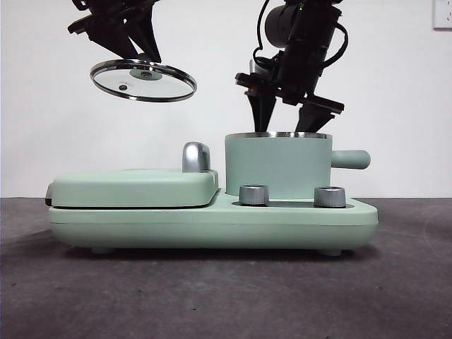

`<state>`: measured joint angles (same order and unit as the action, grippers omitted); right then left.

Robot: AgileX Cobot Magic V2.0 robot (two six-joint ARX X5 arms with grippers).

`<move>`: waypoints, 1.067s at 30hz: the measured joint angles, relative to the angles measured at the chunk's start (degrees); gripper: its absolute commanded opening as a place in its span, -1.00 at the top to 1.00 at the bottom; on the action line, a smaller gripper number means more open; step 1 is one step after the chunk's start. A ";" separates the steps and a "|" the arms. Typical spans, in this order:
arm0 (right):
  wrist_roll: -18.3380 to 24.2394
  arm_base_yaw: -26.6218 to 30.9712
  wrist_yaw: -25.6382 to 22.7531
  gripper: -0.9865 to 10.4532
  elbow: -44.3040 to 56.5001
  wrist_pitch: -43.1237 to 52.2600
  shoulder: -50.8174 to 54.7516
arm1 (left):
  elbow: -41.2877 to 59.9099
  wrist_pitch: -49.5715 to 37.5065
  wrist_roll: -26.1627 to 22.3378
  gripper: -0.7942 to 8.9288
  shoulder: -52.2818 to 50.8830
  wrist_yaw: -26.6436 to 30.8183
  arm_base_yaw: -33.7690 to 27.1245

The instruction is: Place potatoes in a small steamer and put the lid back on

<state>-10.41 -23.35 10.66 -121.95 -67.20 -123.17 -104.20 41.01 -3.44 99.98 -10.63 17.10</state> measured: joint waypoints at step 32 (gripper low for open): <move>3.08 -11.04 -10.27 0.15 27.52 -1.25 47.80 | -0.02 1.16 0.00 0.81 0.00 0.00 9.46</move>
<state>-7.33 -34.39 0.38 -94.43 -68.44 -75.37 -104.22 42.17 -3.44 99.98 -10.63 26.57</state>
